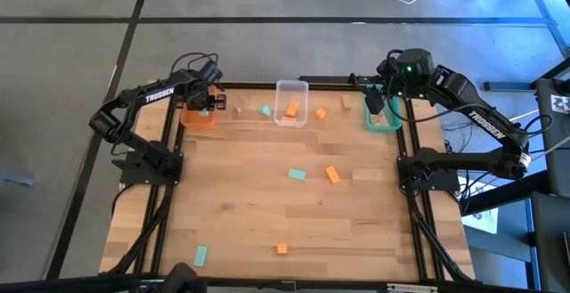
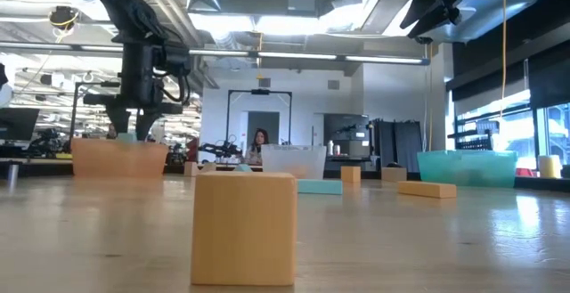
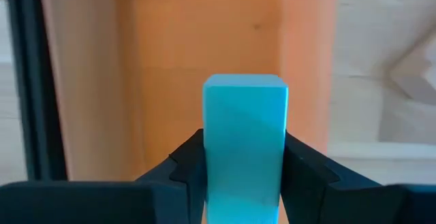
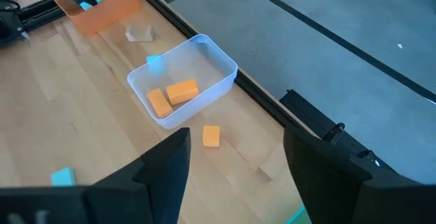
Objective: Sort & place blocks by color
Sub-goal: Put the blue block into the orange bin
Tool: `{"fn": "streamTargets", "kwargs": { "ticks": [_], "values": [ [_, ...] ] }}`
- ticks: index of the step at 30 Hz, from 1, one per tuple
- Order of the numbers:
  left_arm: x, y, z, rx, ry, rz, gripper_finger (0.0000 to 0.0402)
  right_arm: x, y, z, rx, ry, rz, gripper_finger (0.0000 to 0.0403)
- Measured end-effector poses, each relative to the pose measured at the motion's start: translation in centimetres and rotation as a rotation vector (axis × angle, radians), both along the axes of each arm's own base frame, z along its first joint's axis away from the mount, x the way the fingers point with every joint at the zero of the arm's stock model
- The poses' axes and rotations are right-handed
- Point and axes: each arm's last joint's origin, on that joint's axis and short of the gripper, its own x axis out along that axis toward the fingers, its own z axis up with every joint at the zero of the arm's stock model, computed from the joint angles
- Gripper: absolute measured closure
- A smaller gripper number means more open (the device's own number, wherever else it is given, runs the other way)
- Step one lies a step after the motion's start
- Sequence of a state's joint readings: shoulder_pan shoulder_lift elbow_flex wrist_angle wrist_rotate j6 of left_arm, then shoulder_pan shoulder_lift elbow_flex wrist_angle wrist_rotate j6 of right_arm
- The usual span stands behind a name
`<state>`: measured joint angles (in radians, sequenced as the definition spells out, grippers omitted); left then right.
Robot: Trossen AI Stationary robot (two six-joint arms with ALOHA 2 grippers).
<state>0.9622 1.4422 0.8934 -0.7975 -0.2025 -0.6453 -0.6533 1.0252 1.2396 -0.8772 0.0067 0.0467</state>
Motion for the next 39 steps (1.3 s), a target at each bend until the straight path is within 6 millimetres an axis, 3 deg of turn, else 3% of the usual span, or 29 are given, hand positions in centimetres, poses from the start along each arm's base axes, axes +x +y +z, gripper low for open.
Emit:
{"fn": "streamTargets", "kwargs": {
  "ticks": [5,12,14,17,23,27,33,39],
  "values": [
    [-0.1,0.0,0.0,0.008,0.014,0.005,0.0222,0.0,0.0,0.0,0.0,0.001,0.0,0.0167],
    [0.1,-0.1,0.0,0.003,0.02,-0.023,0.0213,0.0,0.0,0.0,0.0,0.001,0.001,0.0167],
    [0.3,-0.3,0.6,-0.016,0.025,-0.079,0.0212,0.0,0.0,0.0,-0.001,0.002,0.001,0.0167],
    [0.7,-1.6,3.1,-0.034,0.033,-0.174,0.0212,0.0,0.0,0.0,0.0,0.003,0.001,0.0167],
    [2.1,-6.8,8.5,-0.066,-0.026,-0.326,0.0211,0.0,0.2,-0.2,0.001,0.023,0.088,0.0167],
    [2.7,-11.0,10.6,-0.07,-0.149,-0.374,0.021,0.1,0.6,-0.2,0.017,0.017,0.225,0.0167],
    [3.8,-17.4,11.6,-0.14,-0.273,-0.486,0.021,0.6,1.7,-0.4,0.018,0.011,0.456,0.0167],
    [4.5,-23.2,11.2,-0.267,-0.289,-0.494,0.021,1.3,3.1,-0.4,0.009,0.034,0.528,0.0167]
  ]
}}
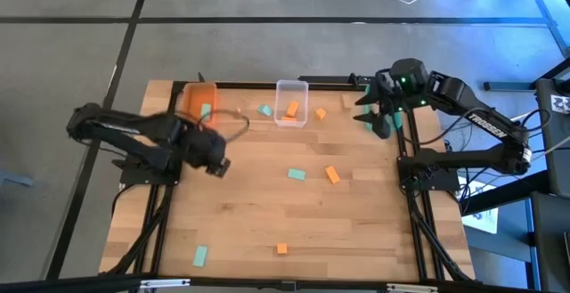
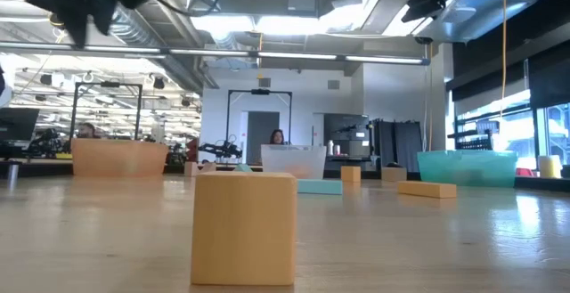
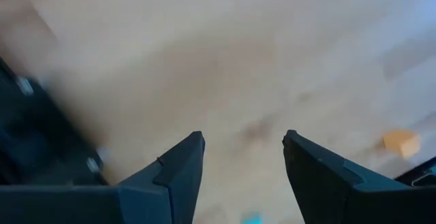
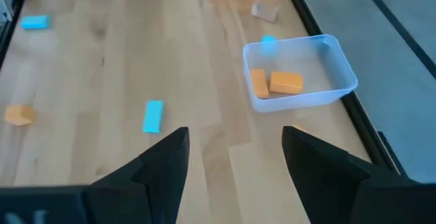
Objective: Sort & place blocks by color
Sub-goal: Put the blue block into the orange bin
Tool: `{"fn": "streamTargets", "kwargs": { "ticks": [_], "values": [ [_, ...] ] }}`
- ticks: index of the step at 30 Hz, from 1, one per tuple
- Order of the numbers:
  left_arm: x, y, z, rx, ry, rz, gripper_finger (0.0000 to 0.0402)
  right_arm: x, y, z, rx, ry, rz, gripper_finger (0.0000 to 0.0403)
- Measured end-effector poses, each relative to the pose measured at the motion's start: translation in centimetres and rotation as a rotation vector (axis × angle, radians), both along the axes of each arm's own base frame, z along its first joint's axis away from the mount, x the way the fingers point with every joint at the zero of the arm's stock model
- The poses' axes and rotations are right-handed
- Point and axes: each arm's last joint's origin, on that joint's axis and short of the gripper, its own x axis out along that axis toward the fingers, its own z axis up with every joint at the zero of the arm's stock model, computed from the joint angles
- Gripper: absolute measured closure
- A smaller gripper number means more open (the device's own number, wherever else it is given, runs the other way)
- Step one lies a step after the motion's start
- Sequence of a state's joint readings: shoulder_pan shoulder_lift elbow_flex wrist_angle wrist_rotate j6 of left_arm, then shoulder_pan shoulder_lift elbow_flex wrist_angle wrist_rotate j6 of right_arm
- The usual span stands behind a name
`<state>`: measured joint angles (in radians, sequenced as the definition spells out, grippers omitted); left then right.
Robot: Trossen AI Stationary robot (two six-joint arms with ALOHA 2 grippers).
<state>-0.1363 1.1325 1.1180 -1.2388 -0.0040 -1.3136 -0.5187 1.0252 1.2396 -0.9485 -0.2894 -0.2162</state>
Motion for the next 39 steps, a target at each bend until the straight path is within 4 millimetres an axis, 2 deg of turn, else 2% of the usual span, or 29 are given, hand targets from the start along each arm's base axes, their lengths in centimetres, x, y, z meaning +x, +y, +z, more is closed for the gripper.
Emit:
{"fn": "streamTargets", "kwargs": {
  "ticks": [7,16,25,30,39],
  "values": [
    [-0.4,-5.5,-1.0,-0.167,0.121,0.107,0.021,0.5,1.0,0.0,0.004,0.023,-0.087,0.0167],
    [-1.1,-12.3,-3.1,-0.21,0.223,0.147,0.021,0.8,1.1,0.2,0.0,0.0,-0.208,0.0167],
    [0.0,-19.3,-7.9,-0.202,0.204,0.103,0.021,1.1,0.9,0.6,-0.034,-0.044,-0.228,0.0167],
    [0.3,-21.6,-10.7,-0.205,0.256,0.1,0.021,1.1,0.9,0.6,-0.041,-0.047,-0.224,0.0167],
    [0.4,-23.4,-12.5,-0.252,0.27,0.13,0.021,1.1,0.9,0.6,-0.058,-0.043,-0.212,0.0167]
  ]
}}
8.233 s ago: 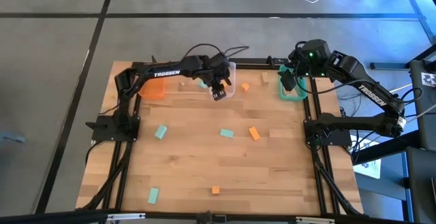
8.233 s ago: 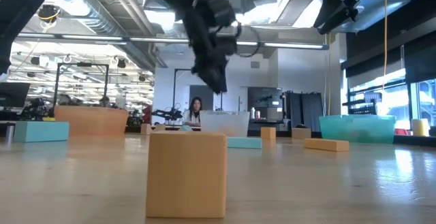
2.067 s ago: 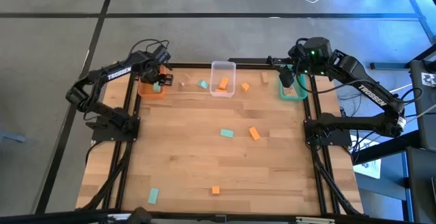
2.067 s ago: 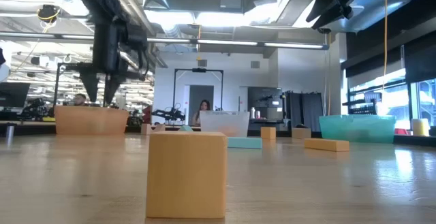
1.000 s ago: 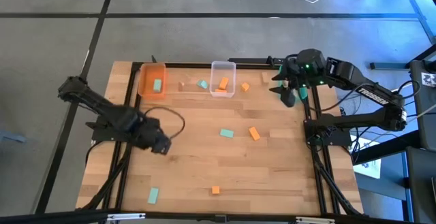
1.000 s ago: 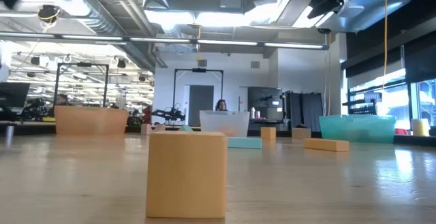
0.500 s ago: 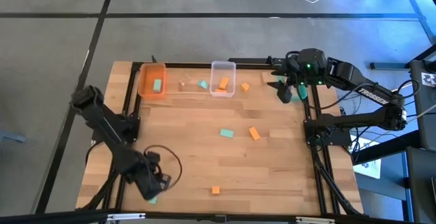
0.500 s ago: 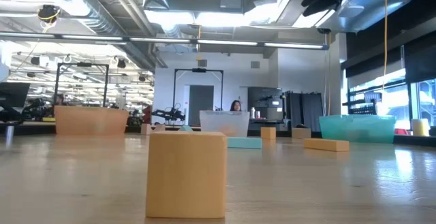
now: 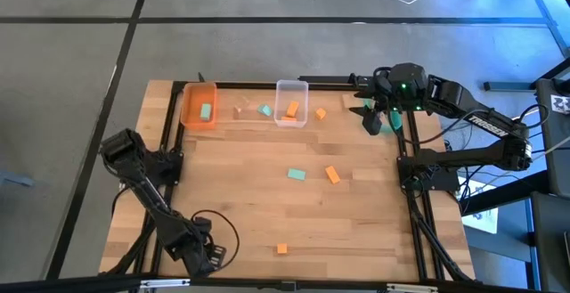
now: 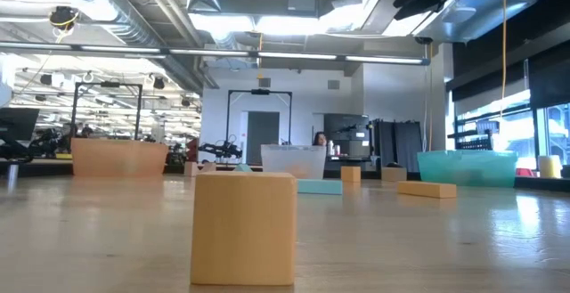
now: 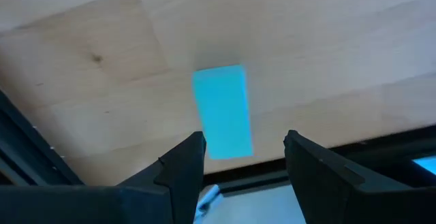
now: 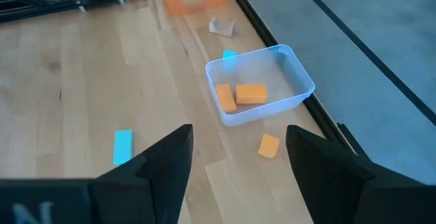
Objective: Sort & place blocks by color
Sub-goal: Put the blue block into the orange bin
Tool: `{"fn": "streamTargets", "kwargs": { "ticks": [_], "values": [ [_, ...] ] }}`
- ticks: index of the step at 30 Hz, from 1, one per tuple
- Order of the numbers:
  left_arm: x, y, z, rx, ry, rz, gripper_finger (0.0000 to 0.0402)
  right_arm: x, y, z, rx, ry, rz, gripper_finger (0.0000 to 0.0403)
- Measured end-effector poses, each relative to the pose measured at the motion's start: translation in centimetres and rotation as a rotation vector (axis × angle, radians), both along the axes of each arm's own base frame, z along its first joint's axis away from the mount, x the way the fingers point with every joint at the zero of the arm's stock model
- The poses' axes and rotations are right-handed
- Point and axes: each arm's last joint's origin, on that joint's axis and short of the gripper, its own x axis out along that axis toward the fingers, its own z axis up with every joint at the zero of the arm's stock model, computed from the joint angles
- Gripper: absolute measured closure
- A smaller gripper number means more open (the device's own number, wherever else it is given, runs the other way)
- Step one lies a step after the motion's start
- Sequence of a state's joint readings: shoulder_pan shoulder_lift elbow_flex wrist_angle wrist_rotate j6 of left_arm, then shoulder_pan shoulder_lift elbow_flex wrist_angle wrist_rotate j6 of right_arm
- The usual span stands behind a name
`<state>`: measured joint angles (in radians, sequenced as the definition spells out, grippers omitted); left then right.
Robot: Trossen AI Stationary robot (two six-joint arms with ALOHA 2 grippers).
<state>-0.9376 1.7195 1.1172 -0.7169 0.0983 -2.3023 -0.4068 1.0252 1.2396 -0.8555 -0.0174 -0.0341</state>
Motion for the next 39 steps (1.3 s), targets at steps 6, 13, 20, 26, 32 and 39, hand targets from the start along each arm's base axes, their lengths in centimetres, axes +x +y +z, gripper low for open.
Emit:
{"fn": "streamTargets", "kwargs": {
  "ticks": [6,13,20,26,32,39],
  "values": [
    [0.1,-0.2,-1.1,0.022,0.028,-0.004,0.021,0.0,0.0,0.0,0.0,0.0,0.0,0.0167],
    [0.2,-0.8,-2.6,0.029,0.076,-0.019,0.021,0.0,0.0,0.0,0.0,0.0,0.0,0.0167],
    [0.5,-1.1,-3.8,0.059,0.058,-0.016,0.021,0.0,0.0,0.0,0.0,0.0,0.0,0.0167],
    [0.7,-1.3,-4.3,0.051,0.071,-0.019,0.0215,0.0,0.0,0.0,0.0,0.0,0.0,0.0167],
    [1.0,-1.1,-4.2,0.039,0.08,-0.01,0.0284,0.0,0.0,0.0,0.0,0.0,0.0,0.0167],
    [1.2,0.0,-3.0,0.059,0.066,0.015,0.0287,0.0,0.0,0.0,-0.001,-0.001,0.0,0.0167]
  ]
}}
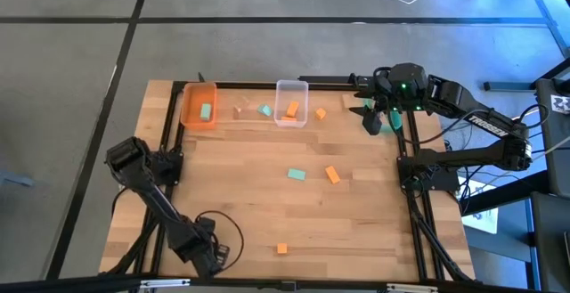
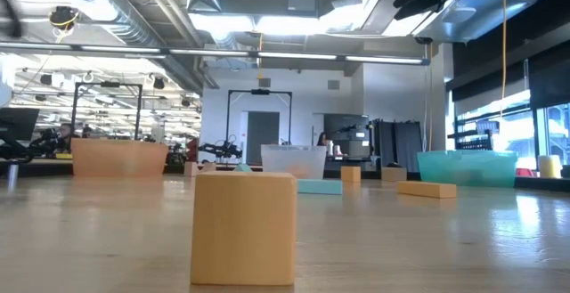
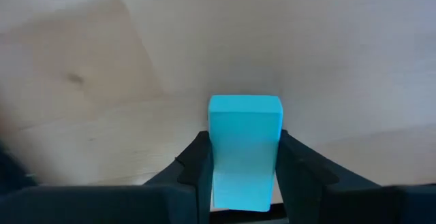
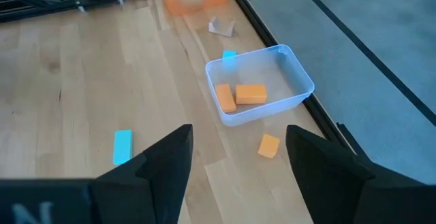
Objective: Sort & place blocks by color
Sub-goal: Put the blue block into the orange bin
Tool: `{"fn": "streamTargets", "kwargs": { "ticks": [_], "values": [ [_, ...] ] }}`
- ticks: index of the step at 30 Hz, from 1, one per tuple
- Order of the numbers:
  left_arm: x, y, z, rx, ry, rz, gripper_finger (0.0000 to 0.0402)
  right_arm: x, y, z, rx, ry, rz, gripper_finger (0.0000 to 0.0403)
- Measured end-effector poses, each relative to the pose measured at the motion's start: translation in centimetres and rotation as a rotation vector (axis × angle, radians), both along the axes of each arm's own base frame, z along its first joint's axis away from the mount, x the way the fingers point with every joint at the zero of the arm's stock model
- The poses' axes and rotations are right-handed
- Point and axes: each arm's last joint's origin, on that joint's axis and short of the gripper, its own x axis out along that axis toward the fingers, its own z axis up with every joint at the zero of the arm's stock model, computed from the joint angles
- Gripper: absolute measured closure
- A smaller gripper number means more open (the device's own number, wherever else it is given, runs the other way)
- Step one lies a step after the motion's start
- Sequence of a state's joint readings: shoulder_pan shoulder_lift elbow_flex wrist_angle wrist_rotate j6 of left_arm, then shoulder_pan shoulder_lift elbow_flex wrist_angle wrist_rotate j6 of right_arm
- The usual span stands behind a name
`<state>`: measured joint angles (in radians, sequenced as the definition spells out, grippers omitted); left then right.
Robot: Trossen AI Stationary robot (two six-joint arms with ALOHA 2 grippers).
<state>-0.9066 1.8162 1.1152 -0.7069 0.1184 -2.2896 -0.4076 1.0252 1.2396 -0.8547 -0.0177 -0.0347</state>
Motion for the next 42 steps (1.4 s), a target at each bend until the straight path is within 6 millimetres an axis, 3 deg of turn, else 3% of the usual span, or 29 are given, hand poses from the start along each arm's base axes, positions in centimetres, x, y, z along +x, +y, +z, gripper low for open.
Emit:
{"fn": "streamTargets", "kwargs": {
  "ticks": [7,15,21,28,34,38,42],
  "values": [
    [0.3,4.7,4.6,0.089,-0.028,0.025,0.0287,0.0,0.0,0.0,0.004,-0.002,-0.002,0.0167],
    [0.0,14.1,10.5,0.252,-0.074,0.055,0.0287,0.0,0.0,0.0,0.005,-0.001,0.012,0.0167],
    [-0.3,21.7,12.7,0.448,-0.073,0.055,0.0287,0.1,0.4,0.0,0.023,-0.015,0.159,0.0167],
    [-0.9,30.5,13.3,0.624,0.039,0.086,0.0287,0.2,0.9,0.1,0.079,-0.056,0.341,0.0167],
    [-1.6,37.8,12.3,0.66,0.136,0.052,0.0287,0.2,1.0,0.1,0.095,-0.064,0.36,0.0167],
    [-2.4,41.6,11.6,0.649,0.145,0.048,0.0287,0.2,0.9,0.1,0.082,-0.055,0.334,0.0167],
    [-3.2,44.2,10.5,0.594,0.158,0.04,0.0287,0.2,0.9,0.1,0.095,-0.057,0.314,0.0167]
  ]
}}
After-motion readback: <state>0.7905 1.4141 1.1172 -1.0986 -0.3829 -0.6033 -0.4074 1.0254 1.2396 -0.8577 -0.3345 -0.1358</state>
